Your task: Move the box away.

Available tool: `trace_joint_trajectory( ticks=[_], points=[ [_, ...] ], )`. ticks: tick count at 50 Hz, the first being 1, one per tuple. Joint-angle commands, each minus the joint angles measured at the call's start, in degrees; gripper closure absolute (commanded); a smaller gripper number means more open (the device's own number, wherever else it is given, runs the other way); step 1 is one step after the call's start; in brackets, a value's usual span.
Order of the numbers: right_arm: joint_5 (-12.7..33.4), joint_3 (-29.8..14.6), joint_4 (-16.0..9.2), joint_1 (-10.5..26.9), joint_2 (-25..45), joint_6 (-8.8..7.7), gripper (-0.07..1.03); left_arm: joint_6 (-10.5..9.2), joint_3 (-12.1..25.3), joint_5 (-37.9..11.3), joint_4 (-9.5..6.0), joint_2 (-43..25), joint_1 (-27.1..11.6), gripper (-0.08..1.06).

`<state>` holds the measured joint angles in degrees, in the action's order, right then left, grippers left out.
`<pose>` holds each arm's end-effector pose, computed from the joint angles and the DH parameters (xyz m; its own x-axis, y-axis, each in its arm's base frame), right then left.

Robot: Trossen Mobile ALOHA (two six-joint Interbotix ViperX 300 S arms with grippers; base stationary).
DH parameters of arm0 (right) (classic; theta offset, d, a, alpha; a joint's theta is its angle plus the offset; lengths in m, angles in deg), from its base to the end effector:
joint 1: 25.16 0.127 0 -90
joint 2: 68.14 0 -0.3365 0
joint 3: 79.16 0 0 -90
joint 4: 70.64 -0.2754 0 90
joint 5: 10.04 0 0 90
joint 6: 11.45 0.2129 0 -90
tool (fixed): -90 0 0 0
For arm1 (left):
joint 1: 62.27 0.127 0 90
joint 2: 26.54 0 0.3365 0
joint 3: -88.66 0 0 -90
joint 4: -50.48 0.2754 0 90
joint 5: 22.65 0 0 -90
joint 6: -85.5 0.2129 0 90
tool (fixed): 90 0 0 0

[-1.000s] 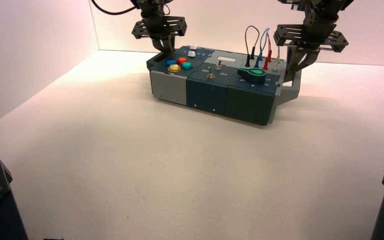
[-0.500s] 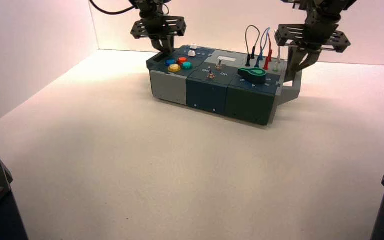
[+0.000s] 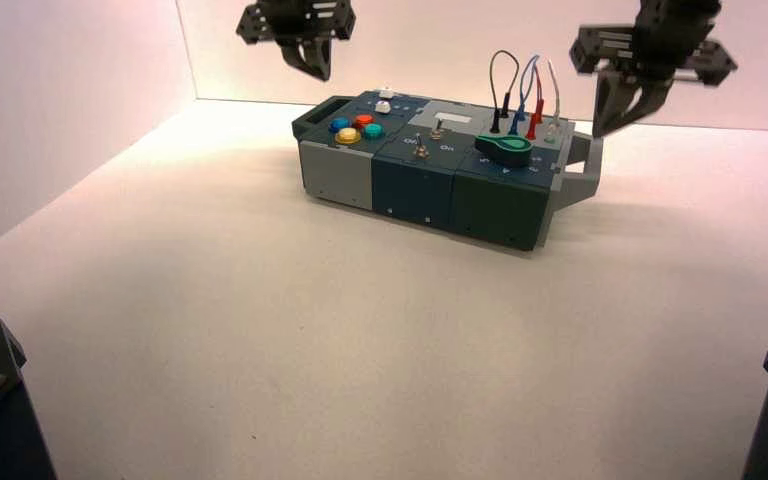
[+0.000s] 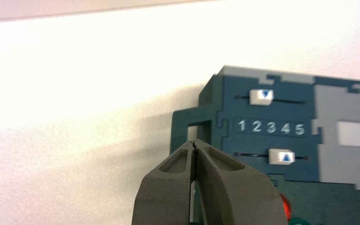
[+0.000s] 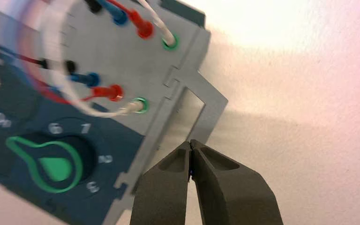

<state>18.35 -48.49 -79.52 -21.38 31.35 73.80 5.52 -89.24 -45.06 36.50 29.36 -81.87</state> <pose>0.3428 0.0383 0.0841 0.3637 0.0976 -0.9264 -0.0430 0.9952 0.0880 0.5091 -0.2021 0.0886 0.5230 -0.2840 -0.8036 0.3457 0.9325 -0.1045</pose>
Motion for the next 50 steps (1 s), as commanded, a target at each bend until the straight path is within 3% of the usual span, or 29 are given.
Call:
trace_joint_trajectory(
  ticks=[1, 19, 34, 41, 50],
  points=[
    [0.7, -1.4, 0.1, 0.2, -3.5, -0.35, 0.98, 0.53, 0.4, 0.6, 0.18, 4.0, 0.0, 1.00],
    [0.9, 0.9, 0.0, 0.2, -12.7, -0.35, 0.98, 1.32, -3.3, 2.2, 0.18, 8.6, -0.8, 1.00],
    [-1.8, 4.3, 0.0, -0.4, -20.7, -0.18, 0.98, 0.88, -12.6, 5.6, 0.00, 16.6, -0.6, 1.00],
    [-5.7, 6.9, 0.0, -1.4, -22.9, -0.09, 0.98, 0.53, -18.0, 7.2, -0.18, 19.9, -0.6, 1.00],
    [-9.5, 9.8, -0.1, -3.6, -24.3, 0.26, 0.98, -1.85, -26.9, 12.9, -0.35, 25.7, 0.4, 1.01]
  ],
)
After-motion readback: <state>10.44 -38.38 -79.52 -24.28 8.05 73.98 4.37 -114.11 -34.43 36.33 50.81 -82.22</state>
